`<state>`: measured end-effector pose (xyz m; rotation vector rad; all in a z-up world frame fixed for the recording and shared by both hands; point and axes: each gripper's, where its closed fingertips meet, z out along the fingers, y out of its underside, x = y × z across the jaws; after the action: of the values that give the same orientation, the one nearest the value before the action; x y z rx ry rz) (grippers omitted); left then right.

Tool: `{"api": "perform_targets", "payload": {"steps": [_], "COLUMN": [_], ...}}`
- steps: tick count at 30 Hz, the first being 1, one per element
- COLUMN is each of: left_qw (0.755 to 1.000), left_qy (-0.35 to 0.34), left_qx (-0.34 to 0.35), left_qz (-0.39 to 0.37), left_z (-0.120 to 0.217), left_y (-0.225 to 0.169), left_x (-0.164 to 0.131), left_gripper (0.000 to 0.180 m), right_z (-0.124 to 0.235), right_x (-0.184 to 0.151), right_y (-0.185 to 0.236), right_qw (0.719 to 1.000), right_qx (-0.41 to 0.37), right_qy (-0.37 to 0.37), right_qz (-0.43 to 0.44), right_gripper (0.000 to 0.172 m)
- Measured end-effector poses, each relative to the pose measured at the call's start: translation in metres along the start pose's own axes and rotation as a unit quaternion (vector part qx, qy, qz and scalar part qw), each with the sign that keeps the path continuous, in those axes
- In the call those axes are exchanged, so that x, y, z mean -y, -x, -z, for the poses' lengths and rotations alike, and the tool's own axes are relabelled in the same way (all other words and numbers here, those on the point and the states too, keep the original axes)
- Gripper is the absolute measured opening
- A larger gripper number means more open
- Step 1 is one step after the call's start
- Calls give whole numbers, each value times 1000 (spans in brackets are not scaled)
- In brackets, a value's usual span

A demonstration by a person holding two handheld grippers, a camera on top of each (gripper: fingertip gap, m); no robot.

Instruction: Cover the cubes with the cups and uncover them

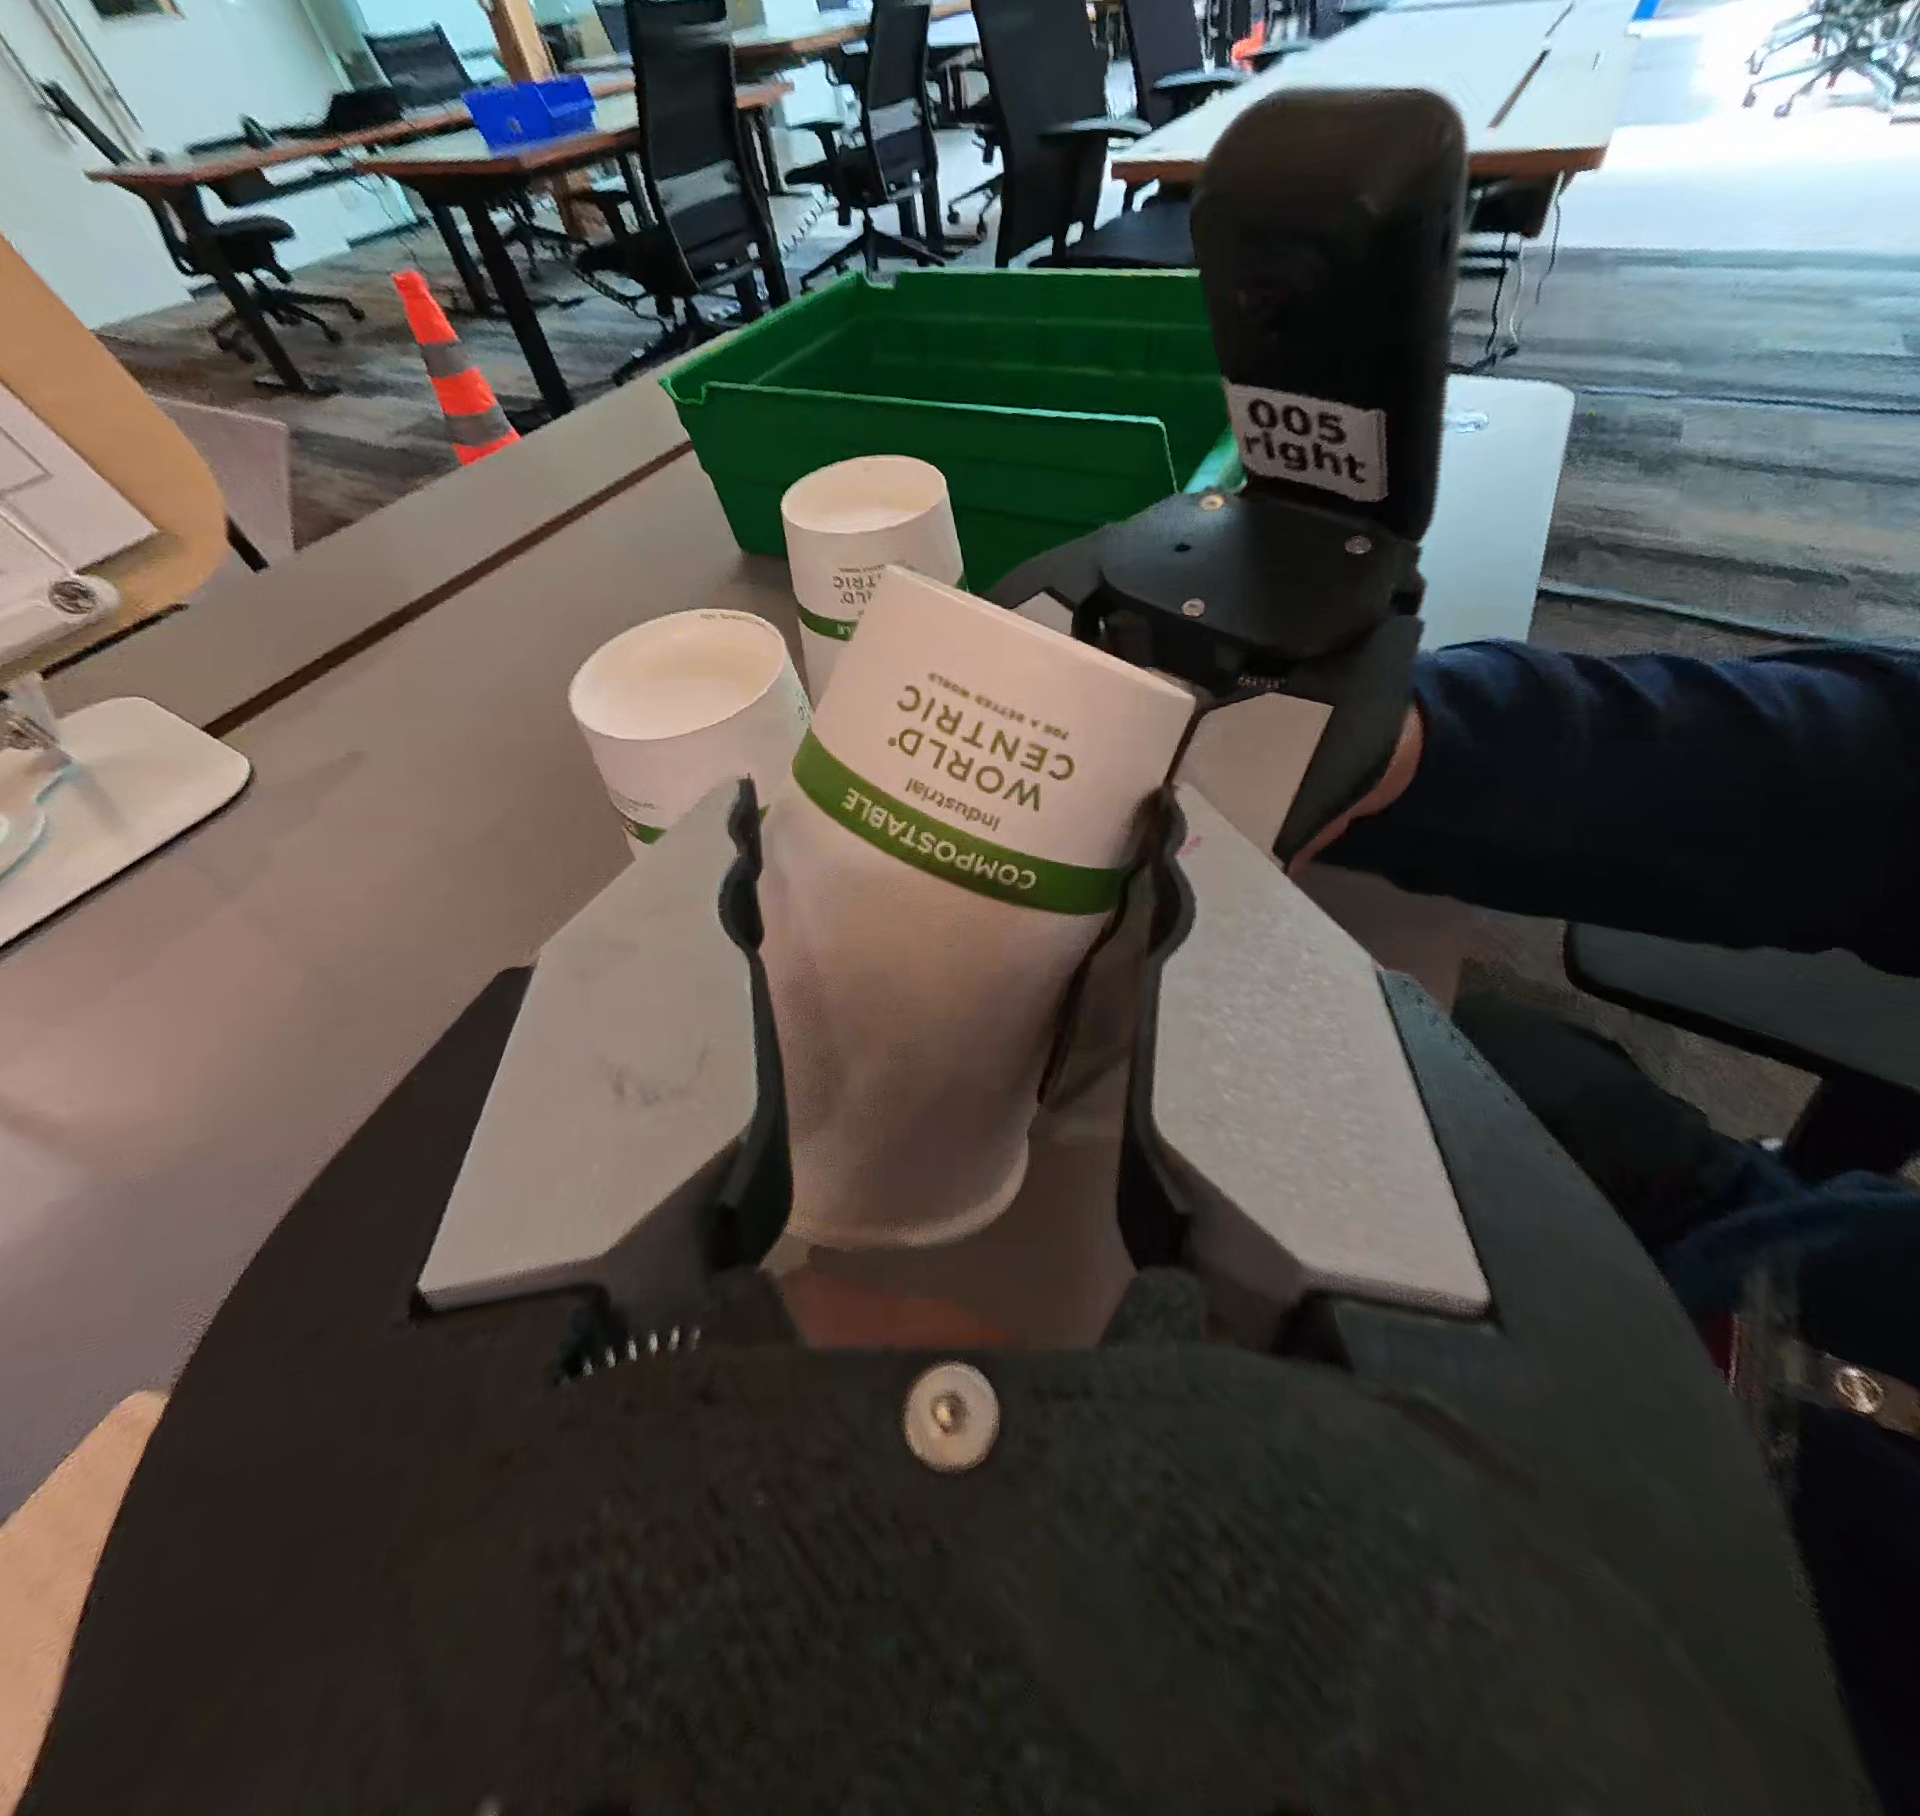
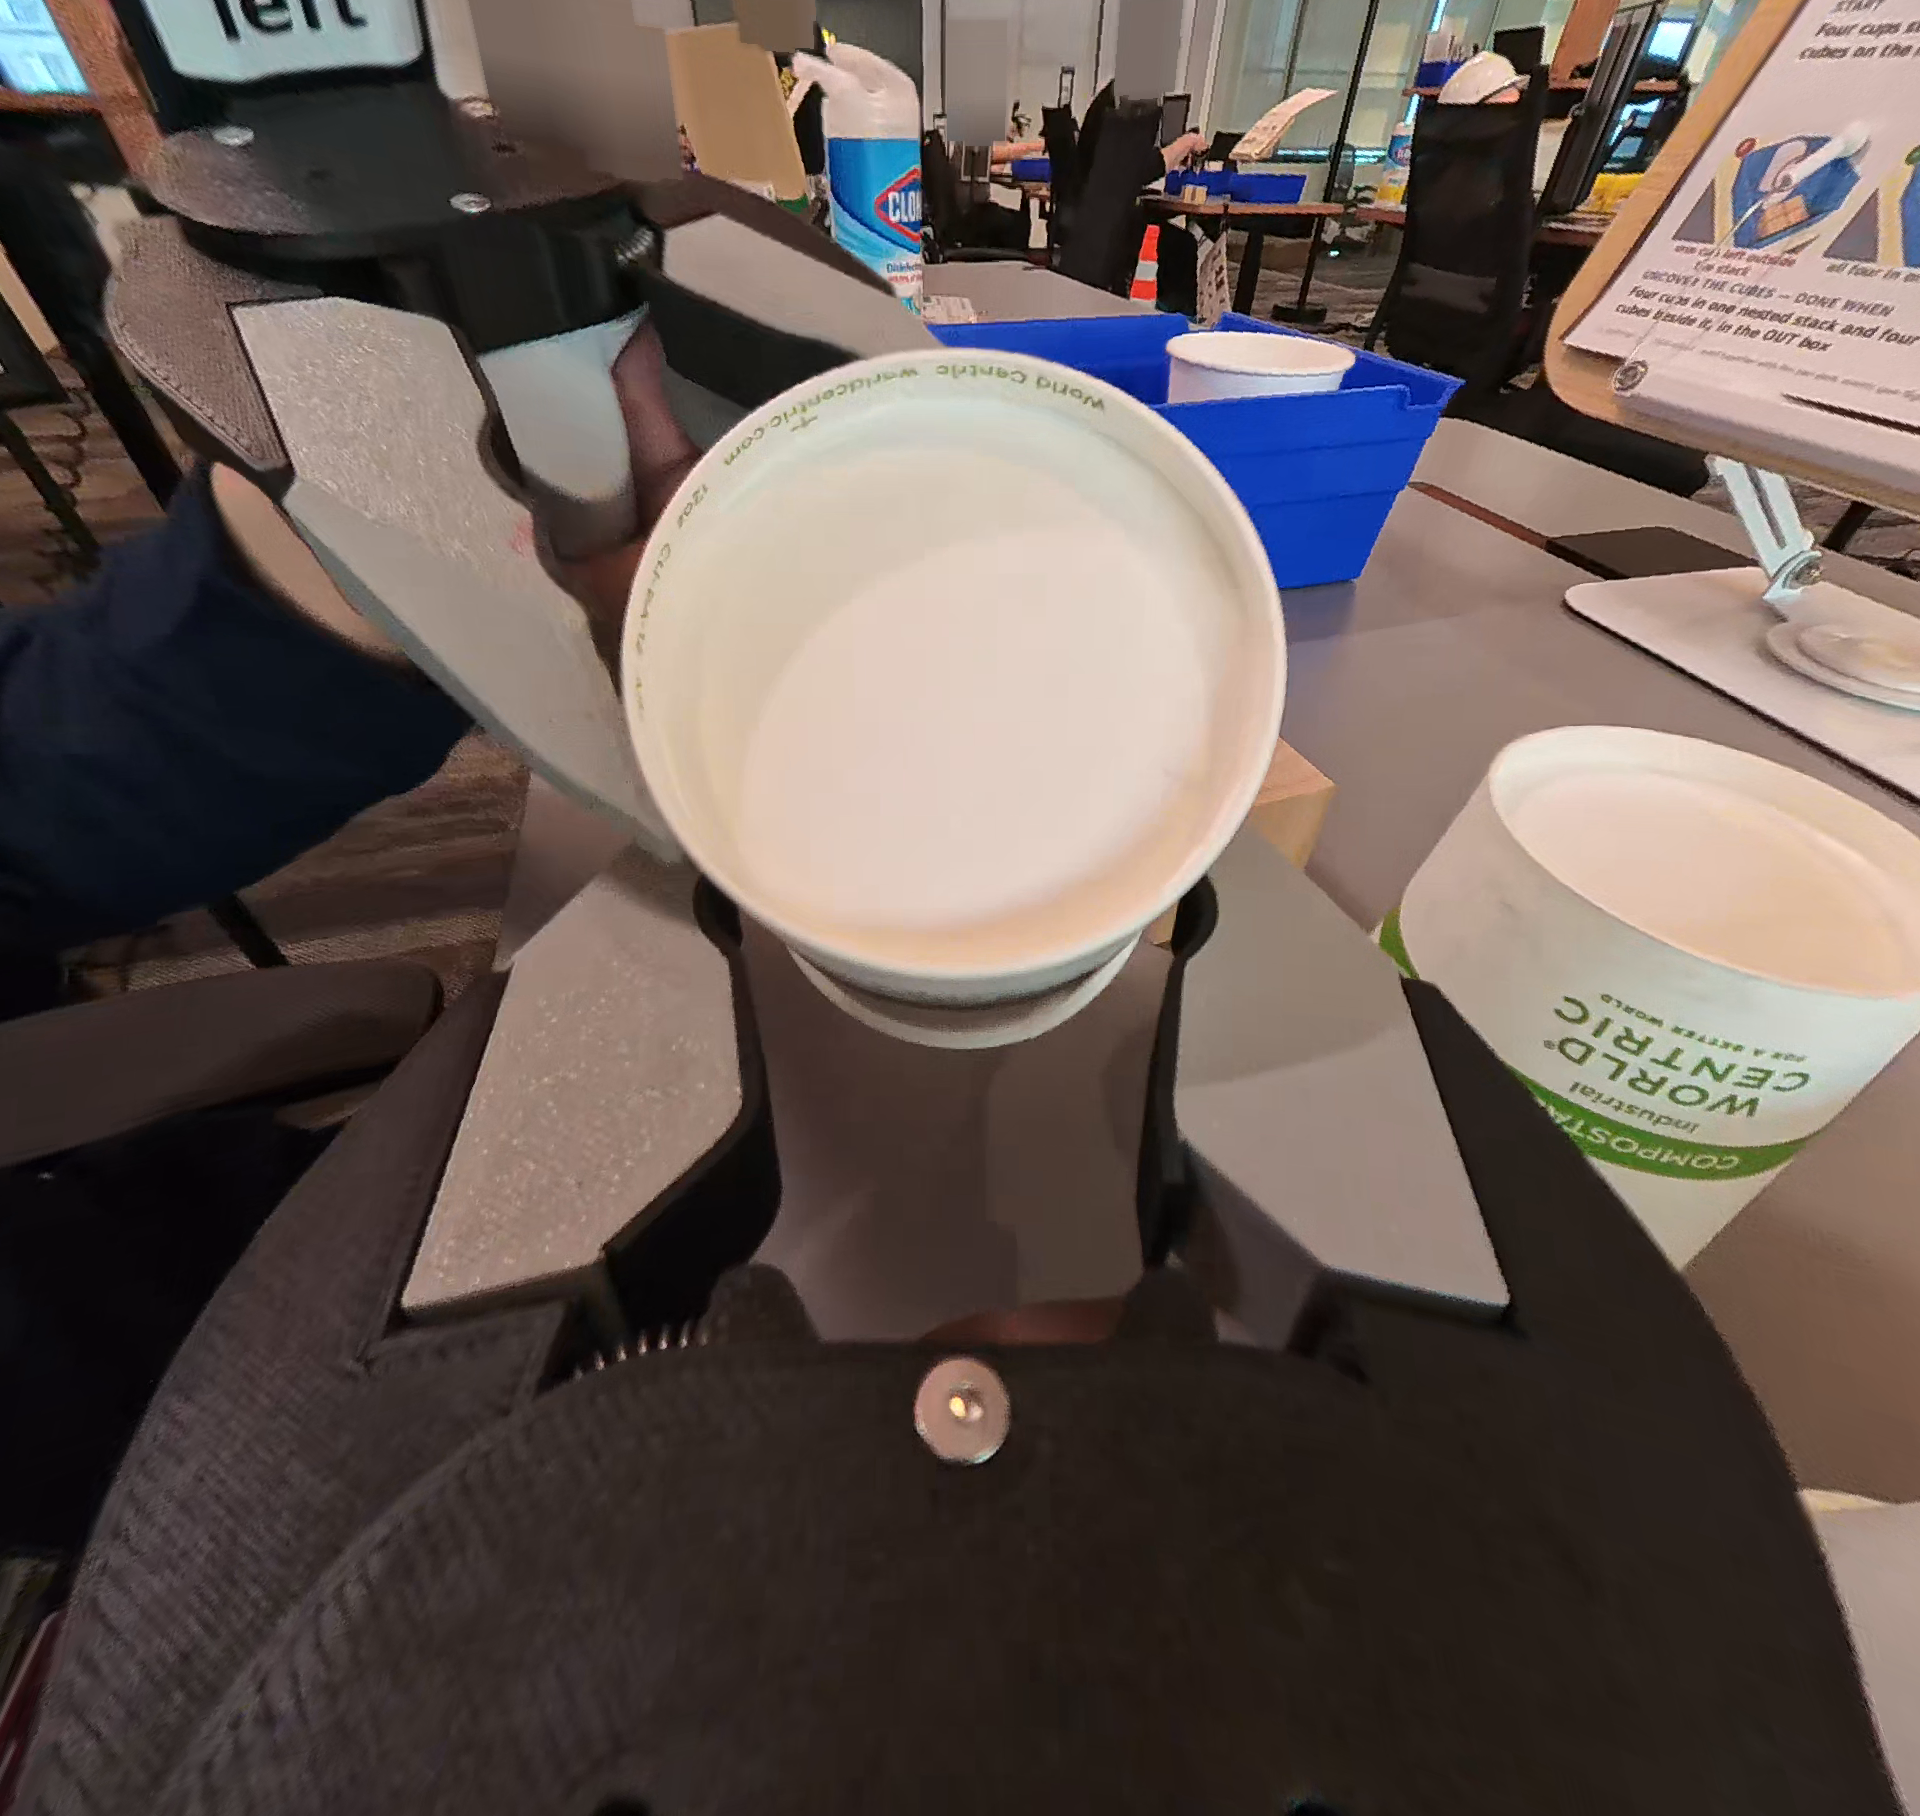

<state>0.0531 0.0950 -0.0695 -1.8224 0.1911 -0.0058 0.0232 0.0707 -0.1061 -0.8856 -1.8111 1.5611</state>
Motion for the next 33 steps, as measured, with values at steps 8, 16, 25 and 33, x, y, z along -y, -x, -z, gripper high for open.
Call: {"api": "perform_targets", "payload": {"steps": [8,16,25,33], "left_qw": [998,999,956,946], "left_qy": [37,-17,-193,-141], "left_qx": [-16,-13,178,238], "left_qz": [-38,-48,129,170], "left_z": [-12,2,30,-7], "left_y": [-6,7,119,132], "left_x": [-11,12,31,-26], "left_gripper": [78,76,76,77], "right_z": [-5,0,9,9], "right_x": [-11,1,10,10], "right_y": [3,-4,-22,-22], "right_qw": [999,999,997,997], "right_qx": [-9,-32,-67,-68], "right_qy": [35,-6,-35,-37], "right_qz": [35,32,8,9], "right_gripper": [82,70,54,52]}}
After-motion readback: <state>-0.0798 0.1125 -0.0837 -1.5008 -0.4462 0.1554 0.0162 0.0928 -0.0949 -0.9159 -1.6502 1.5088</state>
